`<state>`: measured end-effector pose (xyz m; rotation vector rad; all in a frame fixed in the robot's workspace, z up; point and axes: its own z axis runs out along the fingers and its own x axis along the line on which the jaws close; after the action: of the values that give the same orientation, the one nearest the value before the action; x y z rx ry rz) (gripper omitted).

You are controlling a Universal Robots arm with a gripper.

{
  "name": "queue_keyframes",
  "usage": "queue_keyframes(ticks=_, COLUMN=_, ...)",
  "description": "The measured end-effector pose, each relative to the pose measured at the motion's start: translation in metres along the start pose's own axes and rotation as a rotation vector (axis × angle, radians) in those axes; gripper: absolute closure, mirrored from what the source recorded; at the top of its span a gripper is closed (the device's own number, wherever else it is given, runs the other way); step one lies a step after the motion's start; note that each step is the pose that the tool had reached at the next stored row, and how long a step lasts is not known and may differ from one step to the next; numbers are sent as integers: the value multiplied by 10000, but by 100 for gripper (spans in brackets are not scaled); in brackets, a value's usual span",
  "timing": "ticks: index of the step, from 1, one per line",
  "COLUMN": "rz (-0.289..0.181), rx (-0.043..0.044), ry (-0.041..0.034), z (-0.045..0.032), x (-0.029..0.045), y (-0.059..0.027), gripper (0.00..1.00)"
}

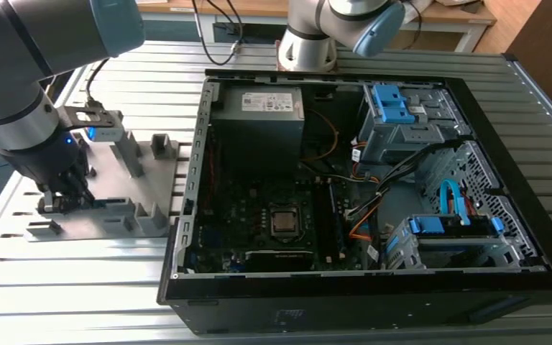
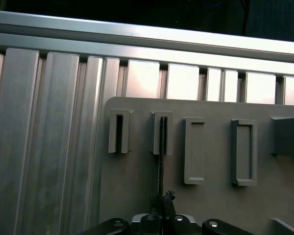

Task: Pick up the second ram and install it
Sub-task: 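Pick up the second ram and move it above second insertion slot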

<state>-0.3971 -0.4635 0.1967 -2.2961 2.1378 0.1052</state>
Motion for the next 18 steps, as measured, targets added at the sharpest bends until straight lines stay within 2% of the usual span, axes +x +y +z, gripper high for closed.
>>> queue_keyframes(ticks=7, rz=0, rx=5, ry=-4, z=-9, x=-1, y=0, gripper=87)
queue_keyframes(ticks=13, rz=1, rx=0, ry=0, z=-112, x=-6, y=5, gripper=87)
queue_keyframes(ticks=18, rz=0, rx=0, ry=0, z=-161, x=-9, y=7, gripper=87)
